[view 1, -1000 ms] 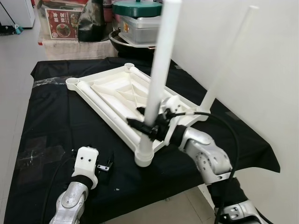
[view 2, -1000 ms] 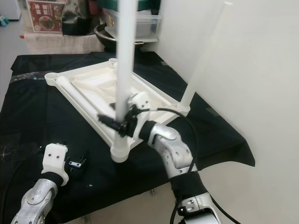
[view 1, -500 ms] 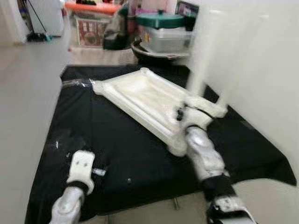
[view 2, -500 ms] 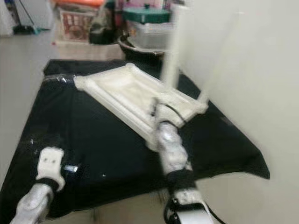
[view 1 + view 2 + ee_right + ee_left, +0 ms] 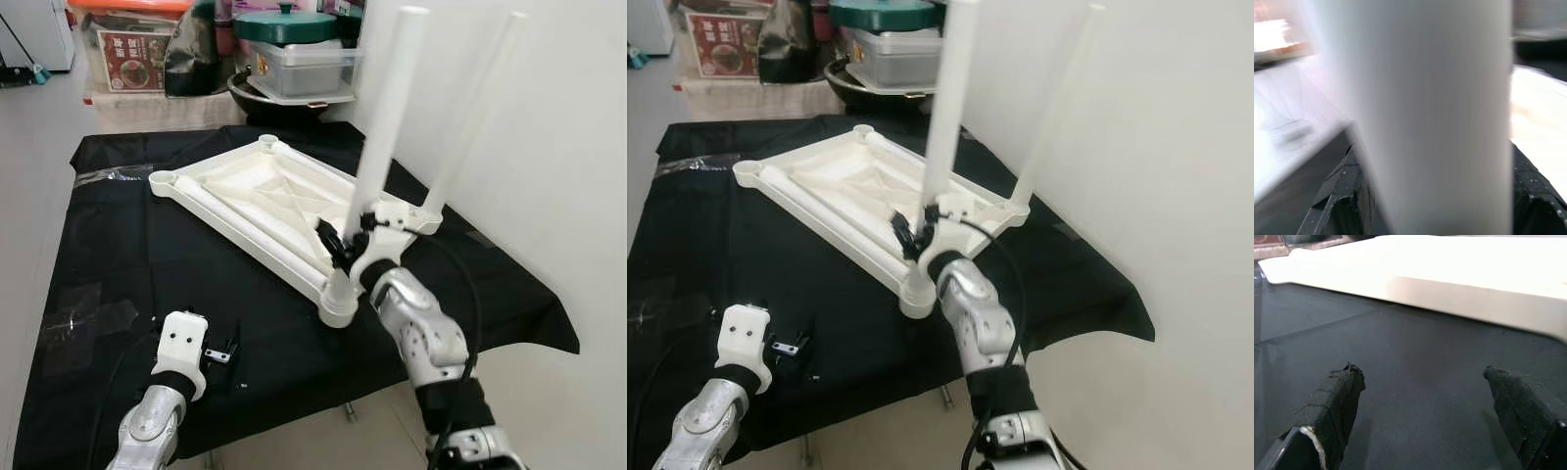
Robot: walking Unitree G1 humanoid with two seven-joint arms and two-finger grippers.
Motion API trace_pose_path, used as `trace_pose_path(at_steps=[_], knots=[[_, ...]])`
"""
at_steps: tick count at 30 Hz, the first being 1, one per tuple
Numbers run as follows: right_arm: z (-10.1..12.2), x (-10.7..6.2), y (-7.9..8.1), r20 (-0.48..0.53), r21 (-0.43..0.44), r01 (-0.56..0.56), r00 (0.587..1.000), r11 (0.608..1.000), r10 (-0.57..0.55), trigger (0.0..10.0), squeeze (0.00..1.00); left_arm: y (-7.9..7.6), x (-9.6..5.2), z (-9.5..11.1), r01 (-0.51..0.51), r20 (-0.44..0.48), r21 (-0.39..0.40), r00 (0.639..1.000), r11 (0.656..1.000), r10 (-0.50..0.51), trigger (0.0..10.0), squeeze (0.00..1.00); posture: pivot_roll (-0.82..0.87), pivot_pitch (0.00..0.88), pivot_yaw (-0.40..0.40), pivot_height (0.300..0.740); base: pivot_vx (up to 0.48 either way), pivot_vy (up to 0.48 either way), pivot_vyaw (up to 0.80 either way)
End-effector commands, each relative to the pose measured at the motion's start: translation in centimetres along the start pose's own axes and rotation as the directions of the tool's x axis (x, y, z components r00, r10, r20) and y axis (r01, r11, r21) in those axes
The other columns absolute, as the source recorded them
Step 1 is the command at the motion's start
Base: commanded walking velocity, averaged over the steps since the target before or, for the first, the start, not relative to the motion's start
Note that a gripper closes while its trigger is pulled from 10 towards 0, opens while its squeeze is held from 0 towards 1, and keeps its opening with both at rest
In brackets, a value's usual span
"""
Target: Building children table
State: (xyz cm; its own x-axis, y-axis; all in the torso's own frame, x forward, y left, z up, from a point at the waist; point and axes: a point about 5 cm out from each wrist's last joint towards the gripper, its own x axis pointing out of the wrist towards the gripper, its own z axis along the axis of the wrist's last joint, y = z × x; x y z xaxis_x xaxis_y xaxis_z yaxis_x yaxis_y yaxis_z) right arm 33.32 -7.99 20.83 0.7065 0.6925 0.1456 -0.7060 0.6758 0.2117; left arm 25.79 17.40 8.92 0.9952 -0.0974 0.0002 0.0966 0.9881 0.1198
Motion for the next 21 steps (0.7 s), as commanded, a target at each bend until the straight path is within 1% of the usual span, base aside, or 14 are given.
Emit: trace_pose_path(at_steps=[1, 2, 3, 4, 6, 7, 9, 10, 11, 12, 15, 18, 19, 21], knots=[[0.7, 0.3, 3.1, -0.001, -0.006, -0.335, 0.942, 0.942, 0.335, 10.0, 0.00, -0.1, 0.1, -0.2, 0.001, -0.008, -0.003, 1.000, 1.000, -0.001, 10.0, 0.00, 0.14, 0.000, -0.135, 0.740, 0.000, 0.000, 0.00], [0.7, 0.1, 3.7, 0.008, 0.058, -0.408, 0.913, 0.911, 0.409, 10.0, 0.00, -0.1, 0.1, -0.2, 0.001, -0.007, -0.002, 1.000, 1.000, -0.001, 10.0, 0.00, 0.14, 0.000, -0.135, 0.740, 0.000, 0.000, 0.00], [0.7, 0.1, 3.7, 0.008, 0.058, -0.408, 0.913, 0.911, 0.409, 10.0, 0.00, -0.1, 0.1, -0.2, 0.001, -0.007, -0.002, 1.000, 1.000, -0.001, 10.0, 0.00, 0.14, 0.000, -0.135, 0.740, 0.000, 0.000, 0.00], [0.7, 0.0, 4.0, 0.023, 0.106, -0.452, 0.892, 0.886, 0.452, 10.0, 0.00, 0.0, 0.1, -0.2, 0.001, -0.006, -0.001, 1.000, 1.000, -0.001, 10.0, 0.00, 0.14, 0.000, -0.135, 0.740, 0.000, 0.000, 0.00], [0.1, 0.3, 4.3, -0.004, 0.094, -0.467, 0.883, 0.879, 0.469, 10.0, 0.00, 0.0, 0.1, -0.1, 0.000, -0.005, 0.000, 1.000, 1.000, 0.000, 10.0, 0.00, 0.15, 0.000, -0.145, 0.740, 0.000, 0.000, 0.00], [-0.8, 0.8, 4.4, -0.038, 0.080, -0.457, 0.887, 0.886, 0.461, 9.9, 0.00, 0.0, 0.1, -0.1, -0.001, -0.005, 0.001, 1.000, 1.000, 0.001, 10.0, 0.00, 0.16, 0.000, -0.148, 0.740, 0.000, 0.000, 0.00], [-0.8, 0.8, 4.4, -0.038, 0.080, -0.457, 0.887, 0.886, 0.461, 9.9, 0.00, 0.0, 0.1, -0.1, -0.001, -0.005, 0.001, 1.000, 1.000, 0.001, 10.0, 0.00, 0.16, 0.000, -0.148, 0.740, 0.000, 0.000, 0.00], [-1.6, 1.2, 4.5, -0.066, 0.081, -0.440, 0.893, 0.894, 0.445, 8.5, 0.00, 0.0, 0.1, -0.1, -0.003, -0.004, 0.002, 1.000, 1.000, 0.003, 10.0, 0.00, 0.16, 0.000, -0.149, 0.740, 0.000, 0.000, 0.00], [-1.6, 1.2, 4.5, -0.066, 0.081, -0.440, 0.893, 0.894, 0.445, 8.5, 0.00, 0.0, 0.1, -0.1, -0.003, -0.004, 0.002, 1.000, 1.000, 0.003, 10.0, 0.00, 0.16, 0.000, -0.149, 0.740, 0.000, 0.000, 0.00], [-3.1, 2.0, 4.4, -0.116, 0.091, -0.373, 0.917, 0.923, 0.382, 10.0, 0.00, 0.0, 0.0, -0.1, -0.004, -0.004, 0.003, 1.000, 1.000, 0.004, 10.0, 0.00, 0.16, 0.000, -0.147, 0.740, 0.000, 0.000, 0.00], [-3.4, 2.1, 4.4, -0.129, 0.090, -0.361, 0.920, 0.928, 0.370, 10.0, 0.00, 0.0, 0.0, -0.1, -0.004, -0.004, 0.003, 1.000, 1.000, 0.004, 10.0, 0.00, 0.16, 0.000, -0.145, 0.740, 0.000, 0.000, 0.00], [-3.7, 2.1, 4.0, -0.146, 0.034, -0.316, 0.937, 0.948, 0.318, 9.7, 0.00, -0.1, 0.1, -0.1, 0.002, -0.006, 0.003, 1.000, 1.000, -0.002, 10.0, 0.00, 0.15, 0.000, -0.140, 0.740, 0.000, 0.000, 0.00], [-3.8, 2.2, 3.4, -0.153, -0.012, -0.254, 0.956, 0.967, 0.249, 0.0, 0.00, -0.1, 0.1, -0.1, 0.004, -0.006, 0.003, 1.000, 1.000, -0.004, 10.0, 0.00, 0.15, 0.000, -0.140, 0.740, 0.000, 0.000, 0.00], [-3.8, 2.2, 3.4, -0.153, -0.012, -0.254, 0.956, 0.967, 0.249, 0.0, 0.00, -0.1, 0.1, -0.1, 0.004, -0.006, 0.003, 1.000, 1.000, -0.004, 10.0, 0.00, 0.15, 0.000, -0.140, 0.740, 0.000, 0.000, 0.00]])
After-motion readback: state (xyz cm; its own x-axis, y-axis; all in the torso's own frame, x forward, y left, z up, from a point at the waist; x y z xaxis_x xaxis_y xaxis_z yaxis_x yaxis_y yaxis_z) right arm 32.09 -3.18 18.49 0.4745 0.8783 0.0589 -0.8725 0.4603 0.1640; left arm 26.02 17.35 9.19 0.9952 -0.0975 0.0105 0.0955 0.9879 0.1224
